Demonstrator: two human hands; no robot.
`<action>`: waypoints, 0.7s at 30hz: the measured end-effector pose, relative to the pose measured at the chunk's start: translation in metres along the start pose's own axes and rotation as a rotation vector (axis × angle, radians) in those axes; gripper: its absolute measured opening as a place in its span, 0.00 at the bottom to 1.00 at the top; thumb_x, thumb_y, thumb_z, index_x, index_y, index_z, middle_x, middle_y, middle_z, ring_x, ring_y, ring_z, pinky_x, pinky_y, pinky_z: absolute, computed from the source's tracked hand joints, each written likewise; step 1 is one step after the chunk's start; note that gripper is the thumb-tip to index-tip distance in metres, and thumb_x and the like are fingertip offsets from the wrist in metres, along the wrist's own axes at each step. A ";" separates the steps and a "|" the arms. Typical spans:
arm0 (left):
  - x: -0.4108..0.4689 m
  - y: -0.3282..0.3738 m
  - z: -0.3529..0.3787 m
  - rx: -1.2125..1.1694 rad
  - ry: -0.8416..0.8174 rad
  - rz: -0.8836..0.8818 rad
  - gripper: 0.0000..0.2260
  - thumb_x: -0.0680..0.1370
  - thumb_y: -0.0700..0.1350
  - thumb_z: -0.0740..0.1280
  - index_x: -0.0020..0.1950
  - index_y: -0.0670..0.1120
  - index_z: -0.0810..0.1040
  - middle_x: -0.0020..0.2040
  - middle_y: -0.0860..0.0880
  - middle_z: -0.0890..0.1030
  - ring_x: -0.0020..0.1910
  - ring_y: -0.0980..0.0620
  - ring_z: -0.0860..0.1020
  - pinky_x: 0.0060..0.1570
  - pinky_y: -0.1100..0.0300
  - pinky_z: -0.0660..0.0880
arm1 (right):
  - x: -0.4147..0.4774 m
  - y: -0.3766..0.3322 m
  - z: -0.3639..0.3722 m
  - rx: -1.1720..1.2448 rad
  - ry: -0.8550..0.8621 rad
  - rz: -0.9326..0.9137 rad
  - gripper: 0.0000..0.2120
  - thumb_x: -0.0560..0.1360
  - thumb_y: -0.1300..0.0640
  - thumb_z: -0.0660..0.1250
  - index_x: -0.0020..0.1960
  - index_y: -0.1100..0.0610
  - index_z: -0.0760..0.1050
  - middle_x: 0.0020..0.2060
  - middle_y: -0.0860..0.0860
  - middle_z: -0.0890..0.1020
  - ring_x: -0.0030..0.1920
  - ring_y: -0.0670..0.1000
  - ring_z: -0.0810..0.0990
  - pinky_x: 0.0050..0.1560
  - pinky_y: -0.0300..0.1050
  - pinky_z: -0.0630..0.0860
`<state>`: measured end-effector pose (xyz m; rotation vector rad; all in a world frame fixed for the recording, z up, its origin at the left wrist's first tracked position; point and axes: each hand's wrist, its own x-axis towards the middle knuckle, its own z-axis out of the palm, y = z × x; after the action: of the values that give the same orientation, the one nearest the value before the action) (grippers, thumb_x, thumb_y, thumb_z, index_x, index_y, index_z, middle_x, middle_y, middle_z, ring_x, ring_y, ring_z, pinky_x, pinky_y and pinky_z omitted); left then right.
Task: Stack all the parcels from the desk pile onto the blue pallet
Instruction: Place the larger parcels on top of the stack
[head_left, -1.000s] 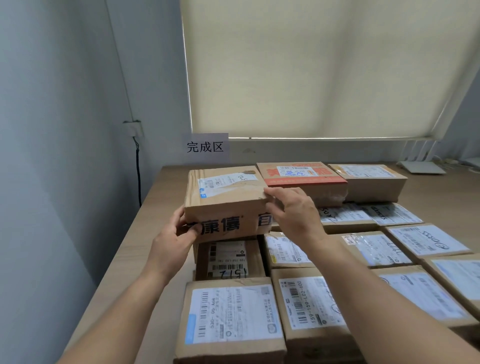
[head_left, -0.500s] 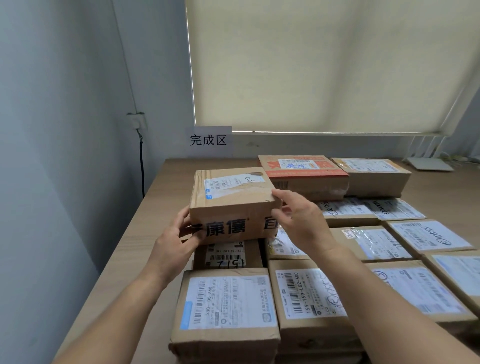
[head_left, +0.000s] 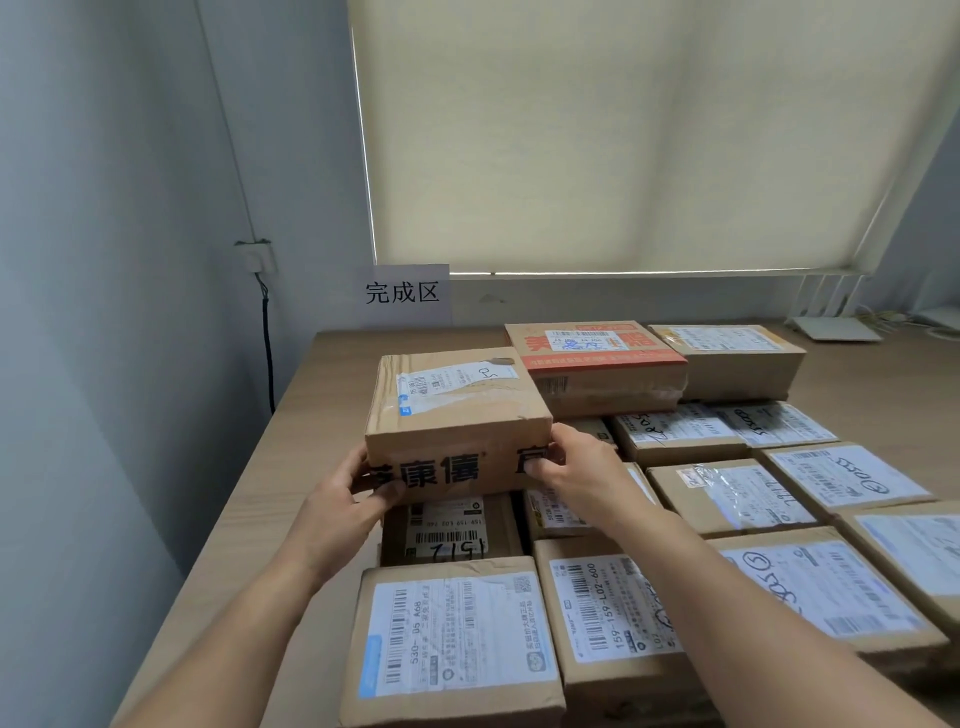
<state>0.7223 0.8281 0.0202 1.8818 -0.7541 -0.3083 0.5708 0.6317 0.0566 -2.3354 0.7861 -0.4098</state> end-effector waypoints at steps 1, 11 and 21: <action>0.000 -0.001 0.000 0.009 -0.001 0.013 0.17 0.76 0.43 0.68 0.60 0.60 0.72 0.52 0.58 0.80 0.56 0.59 0.75 0.48 0.64 0.71 | 0.000 0.000 0.000 -0.002 0.002 0.001 0.11 0.77 0.52 0.65 0.58 0.52 0.75 0.52 0.48 0.80 0.50 0.49 0.75 0.45 0.41 0.68; -0.009 0.007 -0.023 0.005 0.001 0.013 0.46 0.62 0.66 0.68 0.76 0.55 0.55 0.72 0.52 0.66 0.64 0.58 0.68 0.61 0.59 0.66 | -0.020 0.003 -0.017 -0.153 0.097 -0.017 0.25 0.77 0.50 0.65 0.72 0.53 0.65 0.64 0.51 0.75 0.62 0.50 0.74 0.61 0.48 0.72; -0.089 0.094 0.056 0.116 0.299 0.352 0.27 0.73 0.58 0.62 0.71 0.50 0.68 0.65 0.53 0.73 0.63 0.53 0.72 0.62 0.52 0.71 | -0.096 0.025 -0.071 -0.291 0.358 -0.209 0.19 0.79 0.51 0.60 0.69 0.51 0.69 0.62 0.48 0.76 0.60 0.49 0.75 0.54 0.43 0.71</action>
<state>0.5910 0.8179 0.0691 1.8068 -0.8906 0.2387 0.4532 0.6431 0.0858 -2.6680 0.8112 -0.8744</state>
